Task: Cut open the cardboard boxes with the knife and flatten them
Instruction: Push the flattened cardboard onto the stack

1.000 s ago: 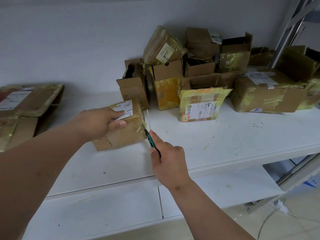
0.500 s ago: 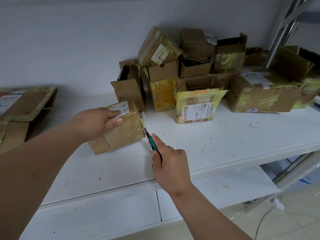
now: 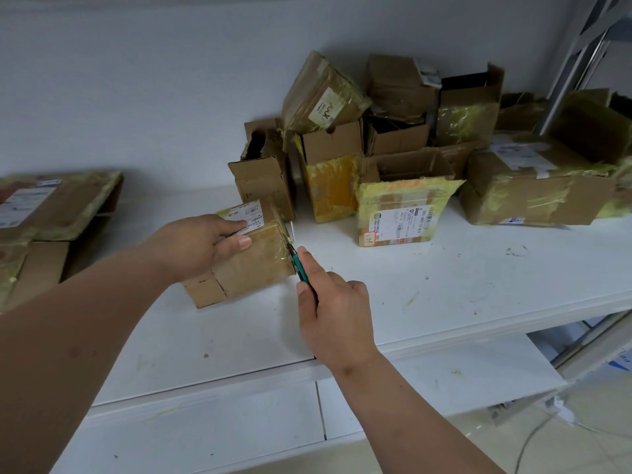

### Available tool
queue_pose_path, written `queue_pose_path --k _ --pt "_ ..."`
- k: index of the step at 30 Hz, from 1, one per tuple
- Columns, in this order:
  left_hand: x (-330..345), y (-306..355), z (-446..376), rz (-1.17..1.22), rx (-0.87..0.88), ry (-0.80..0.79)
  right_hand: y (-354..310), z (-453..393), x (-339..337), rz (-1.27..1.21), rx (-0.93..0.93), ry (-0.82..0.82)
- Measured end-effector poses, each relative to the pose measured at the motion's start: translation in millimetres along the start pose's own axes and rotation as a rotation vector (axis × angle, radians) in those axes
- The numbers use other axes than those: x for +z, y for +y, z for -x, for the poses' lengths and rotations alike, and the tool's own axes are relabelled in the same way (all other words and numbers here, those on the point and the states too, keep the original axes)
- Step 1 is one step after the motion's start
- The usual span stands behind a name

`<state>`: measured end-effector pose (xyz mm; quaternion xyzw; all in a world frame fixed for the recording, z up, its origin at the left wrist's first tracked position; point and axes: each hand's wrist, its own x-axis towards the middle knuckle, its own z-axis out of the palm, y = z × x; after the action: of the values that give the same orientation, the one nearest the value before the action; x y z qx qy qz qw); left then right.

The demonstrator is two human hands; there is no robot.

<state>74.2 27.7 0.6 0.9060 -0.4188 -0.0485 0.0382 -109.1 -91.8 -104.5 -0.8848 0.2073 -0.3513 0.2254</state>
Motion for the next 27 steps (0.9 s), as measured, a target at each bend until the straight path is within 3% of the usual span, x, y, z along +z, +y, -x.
queue_pose_path --k 27 --pt "-1 1 3 0.036 -0.023 0.031 7 6 6 -0.168 0.065 0.064"
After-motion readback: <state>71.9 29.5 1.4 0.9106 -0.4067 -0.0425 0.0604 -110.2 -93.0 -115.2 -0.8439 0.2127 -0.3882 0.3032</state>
